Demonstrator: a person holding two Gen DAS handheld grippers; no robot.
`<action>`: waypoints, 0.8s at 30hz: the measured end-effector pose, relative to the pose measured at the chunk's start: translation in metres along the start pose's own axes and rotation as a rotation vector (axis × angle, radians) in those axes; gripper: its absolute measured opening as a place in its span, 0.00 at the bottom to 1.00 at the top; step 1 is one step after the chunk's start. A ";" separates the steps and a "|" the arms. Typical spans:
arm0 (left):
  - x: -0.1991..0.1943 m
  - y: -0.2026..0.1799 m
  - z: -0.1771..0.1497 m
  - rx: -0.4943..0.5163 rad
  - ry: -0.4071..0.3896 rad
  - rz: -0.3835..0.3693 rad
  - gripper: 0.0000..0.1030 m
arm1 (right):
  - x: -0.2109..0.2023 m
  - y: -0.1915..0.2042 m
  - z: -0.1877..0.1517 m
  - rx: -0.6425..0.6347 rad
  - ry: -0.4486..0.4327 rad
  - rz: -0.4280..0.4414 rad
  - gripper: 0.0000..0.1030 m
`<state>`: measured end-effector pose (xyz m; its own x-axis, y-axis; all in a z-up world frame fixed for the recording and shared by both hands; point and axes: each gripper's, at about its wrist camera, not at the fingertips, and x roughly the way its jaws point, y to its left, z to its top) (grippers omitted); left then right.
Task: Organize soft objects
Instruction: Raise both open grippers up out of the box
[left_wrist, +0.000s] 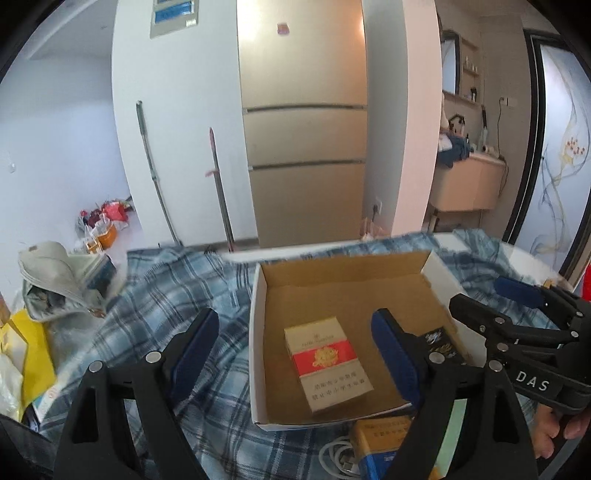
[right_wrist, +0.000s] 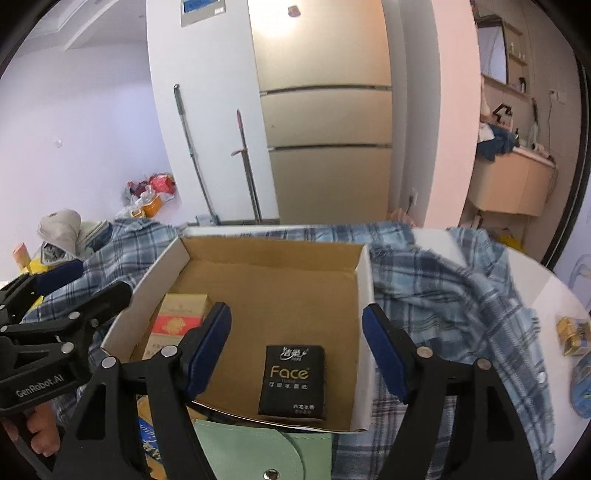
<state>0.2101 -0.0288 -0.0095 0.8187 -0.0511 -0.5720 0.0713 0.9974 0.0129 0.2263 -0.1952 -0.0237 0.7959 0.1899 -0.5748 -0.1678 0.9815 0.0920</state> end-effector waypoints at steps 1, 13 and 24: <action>-0.007 0.000 0.003 -0.005 -0.014 -0.009 0.84 | -0.007 0.000 0.003 0.004 -0.017 0.007 0.71; -0.137 -0.002 0.012 -0.009 -0.257 0.000 0.84 | -0.120 0.004 0.014 -0.021 -0.235 -0.014 0.82; -0.207 -0.022 -0.009 0.048 -0.380 -0.054 0.92 | -0.189 0.008 -0.009 -0.033 -0.378 -0.006 0.87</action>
<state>0.0340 -0.0395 0.1015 0.9652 -0.1274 -0.2286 0.1387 0.9897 0.0343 0.0693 -0.2236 0.0786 0.9544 0.1859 -0.2336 -0.1767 0.9824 0.0599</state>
